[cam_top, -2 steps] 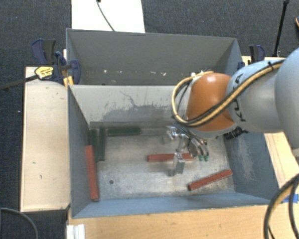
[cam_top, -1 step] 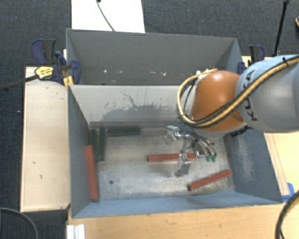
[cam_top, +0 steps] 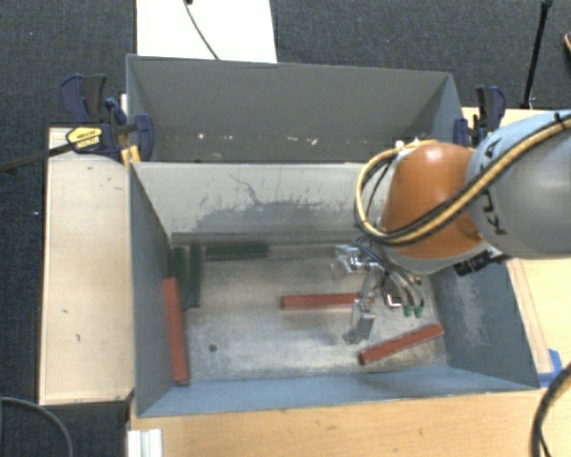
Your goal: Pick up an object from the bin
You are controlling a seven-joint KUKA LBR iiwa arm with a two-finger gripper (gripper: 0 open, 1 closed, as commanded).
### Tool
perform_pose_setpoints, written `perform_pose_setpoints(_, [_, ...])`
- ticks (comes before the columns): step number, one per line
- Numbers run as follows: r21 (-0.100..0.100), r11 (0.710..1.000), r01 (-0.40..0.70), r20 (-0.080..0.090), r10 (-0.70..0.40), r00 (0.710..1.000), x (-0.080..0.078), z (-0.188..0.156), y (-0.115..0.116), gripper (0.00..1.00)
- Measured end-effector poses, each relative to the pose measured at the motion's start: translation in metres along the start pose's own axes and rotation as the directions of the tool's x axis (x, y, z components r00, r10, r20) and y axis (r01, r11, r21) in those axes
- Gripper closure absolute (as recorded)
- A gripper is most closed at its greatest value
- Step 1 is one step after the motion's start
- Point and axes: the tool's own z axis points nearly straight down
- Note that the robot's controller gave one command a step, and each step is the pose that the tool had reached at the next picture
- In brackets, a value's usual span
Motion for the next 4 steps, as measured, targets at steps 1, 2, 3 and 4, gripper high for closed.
perform_pose_setpoints(1, [-0.001, 0.996, -0.087, -0.001, 0.087, 0.996, 0.004, 0.031, 0.000, 0.00])
perform_pose_setpoints(2, [-0.002, 1.000, -0.026, 0.008, 0.026, 1.000, -0.008, 0.030, 0.030, 0.00])
perform_pose_setpoints(3, [-0.001, 1.000, -0.031, 0.007, 0.031, 0.999, -0.008, 0.030, 0.029, 1.00])
perform_pose_setpoints(4, [-0.001, 1.000, -0.031, 0.009, 0.031, 0.999, -0.009, 0.004, 0.029, 1.00])
